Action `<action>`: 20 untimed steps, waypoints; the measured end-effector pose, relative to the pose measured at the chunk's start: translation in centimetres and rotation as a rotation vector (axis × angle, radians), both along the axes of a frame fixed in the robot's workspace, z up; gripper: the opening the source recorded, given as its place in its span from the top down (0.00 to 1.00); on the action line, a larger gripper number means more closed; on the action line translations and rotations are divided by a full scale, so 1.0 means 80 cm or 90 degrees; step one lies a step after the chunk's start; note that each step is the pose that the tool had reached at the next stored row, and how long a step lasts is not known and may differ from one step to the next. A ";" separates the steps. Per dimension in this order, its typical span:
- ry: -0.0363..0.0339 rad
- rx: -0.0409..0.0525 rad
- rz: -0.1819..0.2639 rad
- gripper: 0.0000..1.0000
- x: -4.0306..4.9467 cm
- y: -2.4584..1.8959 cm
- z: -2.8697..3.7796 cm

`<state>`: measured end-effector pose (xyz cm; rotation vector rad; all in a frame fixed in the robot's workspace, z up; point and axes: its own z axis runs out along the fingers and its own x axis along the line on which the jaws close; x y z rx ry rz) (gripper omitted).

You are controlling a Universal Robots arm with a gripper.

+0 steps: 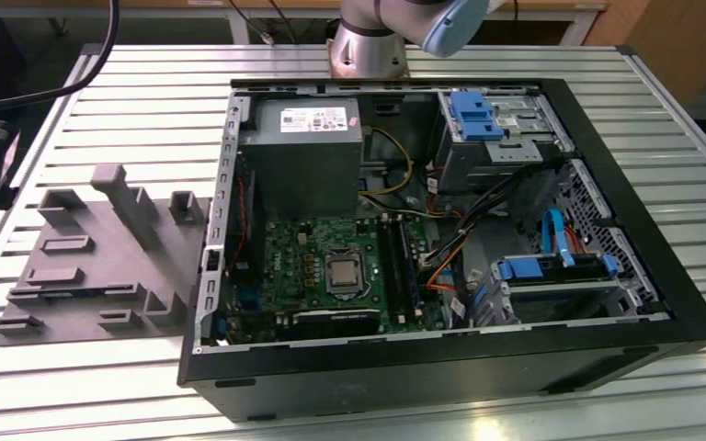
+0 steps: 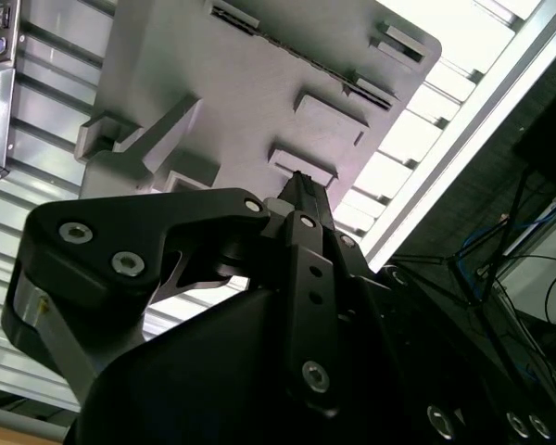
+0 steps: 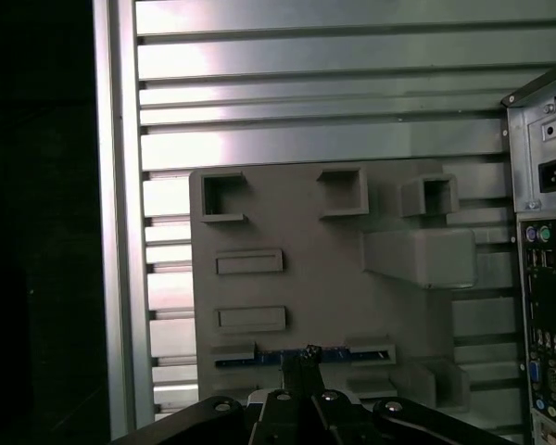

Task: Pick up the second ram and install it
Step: 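Reach for the second ram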

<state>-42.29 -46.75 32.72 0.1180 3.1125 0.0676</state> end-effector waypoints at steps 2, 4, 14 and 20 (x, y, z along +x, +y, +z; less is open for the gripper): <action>0.0000 0.0000 0.000 0.89 0.000 -0.0001 -0.0004; -0.0001 0.0000 0.000 0.89 0.000 -0.0001 -0.0008; 0.0000 0.0000 0.000 0.89 -0.001 -0.0005 -0.0034; -0.0001 0.0000 0.000 0.89 -0.002 -0.0007 -0.0060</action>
